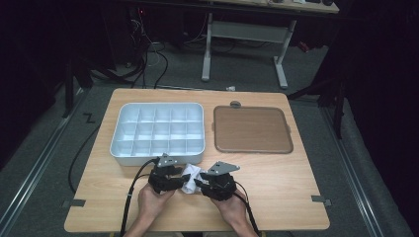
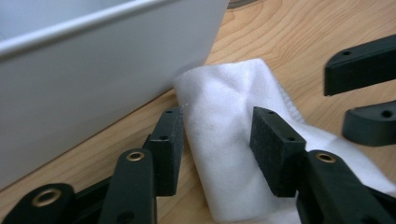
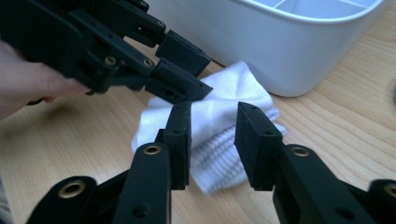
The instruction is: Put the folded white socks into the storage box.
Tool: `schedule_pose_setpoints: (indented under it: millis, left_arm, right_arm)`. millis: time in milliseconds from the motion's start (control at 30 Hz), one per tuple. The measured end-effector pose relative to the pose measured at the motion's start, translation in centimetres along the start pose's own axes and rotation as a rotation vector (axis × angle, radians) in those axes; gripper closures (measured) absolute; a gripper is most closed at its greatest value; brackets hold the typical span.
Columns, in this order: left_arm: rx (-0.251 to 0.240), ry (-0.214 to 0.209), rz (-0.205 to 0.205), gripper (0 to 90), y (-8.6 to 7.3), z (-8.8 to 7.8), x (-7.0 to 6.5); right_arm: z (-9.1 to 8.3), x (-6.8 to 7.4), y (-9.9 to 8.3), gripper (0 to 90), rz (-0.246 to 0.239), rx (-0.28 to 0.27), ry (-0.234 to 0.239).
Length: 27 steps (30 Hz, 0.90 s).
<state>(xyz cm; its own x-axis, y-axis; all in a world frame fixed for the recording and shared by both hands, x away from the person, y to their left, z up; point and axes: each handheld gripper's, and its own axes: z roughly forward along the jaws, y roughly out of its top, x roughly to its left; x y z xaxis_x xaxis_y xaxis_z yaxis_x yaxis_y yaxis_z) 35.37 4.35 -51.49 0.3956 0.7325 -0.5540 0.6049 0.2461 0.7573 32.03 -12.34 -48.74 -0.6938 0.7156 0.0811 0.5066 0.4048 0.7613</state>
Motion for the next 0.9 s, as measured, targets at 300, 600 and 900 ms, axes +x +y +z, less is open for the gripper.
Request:
schedule_pose_setpoints:
  millis: [300,600,900]
  left_arm:
    - [0.0,0.06,0.003,51.2,-1.1,0.1,-0.7]
    - [0.004,0.062,0.008,54.2,-1.4,0.2,-0.6]
    - [0.007,0.055,0.004,54.0,-1.5,0.2,-0.4]
  right_arm:
    - [0.6,0.3,-0.5,59.4,0.029,0.002,0.009]
    - [1.6,0.0,-1.7,58.2,-0.02,0.081,-0.076]
    - [1.9,-1.3,-2.3,65.3,0.017,0.085,-0.038]
